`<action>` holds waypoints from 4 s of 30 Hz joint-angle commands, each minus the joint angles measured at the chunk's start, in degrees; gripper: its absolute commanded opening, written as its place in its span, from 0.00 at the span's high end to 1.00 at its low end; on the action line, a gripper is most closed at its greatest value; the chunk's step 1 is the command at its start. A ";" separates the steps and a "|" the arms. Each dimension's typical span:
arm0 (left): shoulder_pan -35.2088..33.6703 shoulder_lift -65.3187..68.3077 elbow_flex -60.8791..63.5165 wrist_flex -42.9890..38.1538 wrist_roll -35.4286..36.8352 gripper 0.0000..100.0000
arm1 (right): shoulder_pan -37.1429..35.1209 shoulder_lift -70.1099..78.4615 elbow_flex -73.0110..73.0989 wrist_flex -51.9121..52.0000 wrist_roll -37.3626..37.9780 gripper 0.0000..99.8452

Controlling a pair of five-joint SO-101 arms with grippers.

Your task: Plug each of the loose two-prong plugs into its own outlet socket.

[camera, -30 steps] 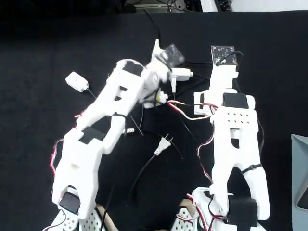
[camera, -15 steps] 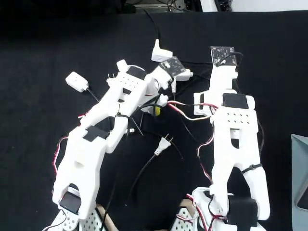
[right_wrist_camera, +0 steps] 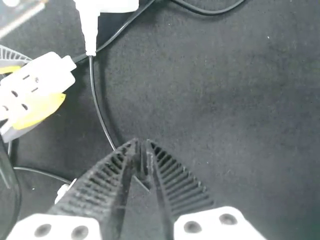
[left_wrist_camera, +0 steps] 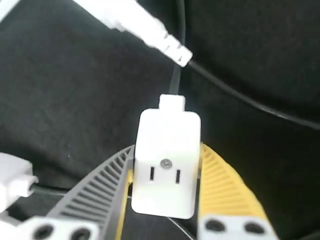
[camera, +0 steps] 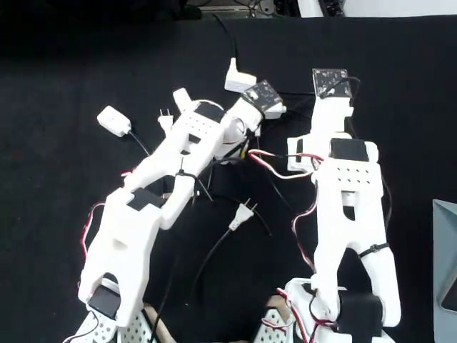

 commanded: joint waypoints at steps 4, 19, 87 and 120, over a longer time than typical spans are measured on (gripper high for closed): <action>-0.57 -0.88 -10.15 17.23 0.62 0.97 | 0.97 -1.10 -0.40 -0.88 0.00 0.99; -6.73 -11.69 -14.20 41.49 3.69 0.97 | 0.97 -1.10 0.57 -1.14 0.00 0.99; -11.65 -71.38 86.02 -11.96 2.02 0.76 | 0.79 -1.10 3.38 -4.48 0.00 0.99; -32.22 -67.96 71.52 -4.40 0.00 0.68 | 0.70 -1.10 3.47 -4.40 0.00 0.99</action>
